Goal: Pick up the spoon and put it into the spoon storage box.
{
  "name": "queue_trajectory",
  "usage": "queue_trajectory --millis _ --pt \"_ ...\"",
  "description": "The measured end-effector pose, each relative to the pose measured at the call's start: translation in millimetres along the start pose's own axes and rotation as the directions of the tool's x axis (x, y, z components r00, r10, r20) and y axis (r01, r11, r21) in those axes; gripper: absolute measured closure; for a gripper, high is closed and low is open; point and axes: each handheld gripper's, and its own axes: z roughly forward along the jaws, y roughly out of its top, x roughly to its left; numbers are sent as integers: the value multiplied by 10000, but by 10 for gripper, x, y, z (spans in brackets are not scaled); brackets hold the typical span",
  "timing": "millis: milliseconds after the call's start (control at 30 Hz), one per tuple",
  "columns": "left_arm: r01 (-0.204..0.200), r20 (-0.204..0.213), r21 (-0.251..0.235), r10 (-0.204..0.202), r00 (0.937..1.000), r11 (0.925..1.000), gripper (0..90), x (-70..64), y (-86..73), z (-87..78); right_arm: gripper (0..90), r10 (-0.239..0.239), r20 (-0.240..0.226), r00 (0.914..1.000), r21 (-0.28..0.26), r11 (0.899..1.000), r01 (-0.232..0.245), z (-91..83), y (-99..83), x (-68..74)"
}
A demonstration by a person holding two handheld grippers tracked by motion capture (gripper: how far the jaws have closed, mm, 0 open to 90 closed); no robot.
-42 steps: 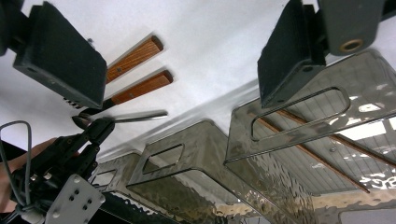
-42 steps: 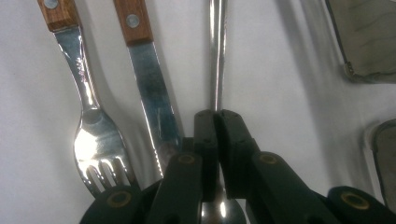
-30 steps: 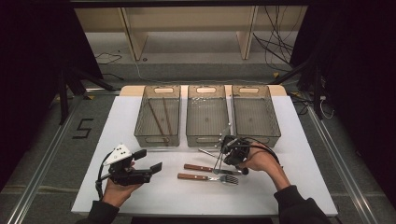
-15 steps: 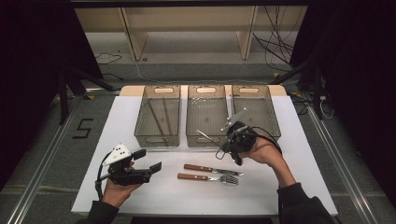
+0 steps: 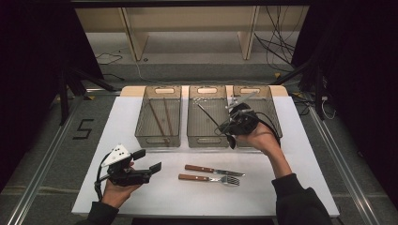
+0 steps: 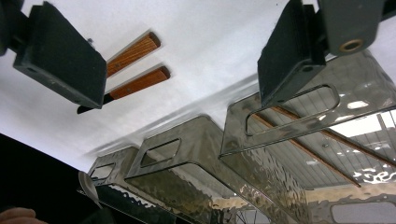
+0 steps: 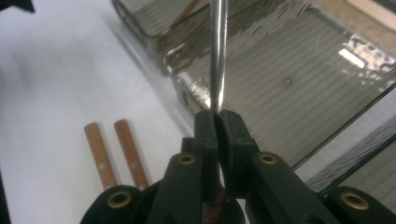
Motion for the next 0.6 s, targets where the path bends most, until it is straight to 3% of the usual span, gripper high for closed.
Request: queue_trajectory --millis 167,600 --pt "11 -24 -73 -11 10000 10000 156 1 -3 -9 866 325 302 9990 -231 9992 -318 5 141 -45" --pt "-57 -64 -111 57 10000 9999 156 10 -14 -40 866 625 753 9952 -530 9969 -586 102 417 -159"
